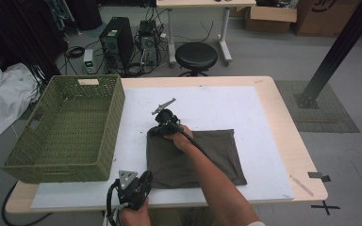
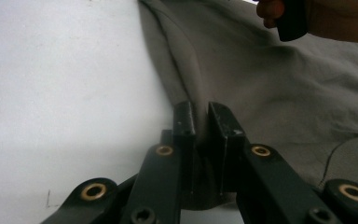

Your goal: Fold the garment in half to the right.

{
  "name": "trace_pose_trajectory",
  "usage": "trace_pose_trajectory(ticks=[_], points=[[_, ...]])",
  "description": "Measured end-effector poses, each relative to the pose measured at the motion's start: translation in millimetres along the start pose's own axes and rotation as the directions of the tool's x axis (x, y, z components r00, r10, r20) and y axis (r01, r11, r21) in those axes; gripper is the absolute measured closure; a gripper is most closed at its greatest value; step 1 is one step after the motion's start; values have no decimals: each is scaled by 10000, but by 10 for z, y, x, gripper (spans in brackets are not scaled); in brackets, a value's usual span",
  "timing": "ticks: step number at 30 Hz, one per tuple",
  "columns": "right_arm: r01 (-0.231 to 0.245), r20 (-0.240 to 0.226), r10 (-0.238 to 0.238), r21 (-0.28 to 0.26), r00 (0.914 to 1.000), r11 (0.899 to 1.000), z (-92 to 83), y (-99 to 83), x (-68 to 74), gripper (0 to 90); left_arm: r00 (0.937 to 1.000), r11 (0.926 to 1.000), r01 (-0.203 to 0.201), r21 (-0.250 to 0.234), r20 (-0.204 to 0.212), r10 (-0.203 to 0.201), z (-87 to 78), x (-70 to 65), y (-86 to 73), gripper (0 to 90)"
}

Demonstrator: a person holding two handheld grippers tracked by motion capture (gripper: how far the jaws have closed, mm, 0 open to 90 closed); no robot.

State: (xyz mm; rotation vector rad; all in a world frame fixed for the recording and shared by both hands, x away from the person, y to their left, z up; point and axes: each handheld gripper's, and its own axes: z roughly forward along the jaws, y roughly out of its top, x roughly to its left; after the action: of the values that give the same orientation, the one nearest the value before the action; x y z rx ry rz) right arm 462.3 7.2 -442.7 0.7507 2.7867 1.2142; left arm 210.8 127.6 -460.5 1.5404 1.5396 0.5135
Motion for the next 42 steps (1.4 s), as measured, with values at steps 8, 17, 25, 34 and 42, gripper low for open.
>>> trace_pose_trajectory(ticks=[8, 17, 25, 34, 42], points=[[514, 286, -516, 68, 9983, 9987, -8, 22, 50, 889, 10000, 10000, 27, -49, 69, -27, -31, -6, -11, 819], [794, 52, -792, -893, 9968, 9928, -324, 67, 11, 889, 9984, 9988, -96, -482, 544, 122, -122, -129, 132, 818], [670, -83, -705, -2178, 9975, 9737, -920, -4, -114, 887, 9870, 9930, -714, -937, 1372, 840, -152, -508, 328, 818], [346, 460, -219, -2969, 9987, 9543, -1635, -408, -319, 887, 9558, 9852, -1430, -945, 2453, 1623, 19, -1067, 372, 816], [-205, 1036, 567, -3223, 9930, 9464, -2046, -932, -519, 886, 9243, 9749, -2120, -679, 3099, 2226, 266, -1530, 281, 816]])
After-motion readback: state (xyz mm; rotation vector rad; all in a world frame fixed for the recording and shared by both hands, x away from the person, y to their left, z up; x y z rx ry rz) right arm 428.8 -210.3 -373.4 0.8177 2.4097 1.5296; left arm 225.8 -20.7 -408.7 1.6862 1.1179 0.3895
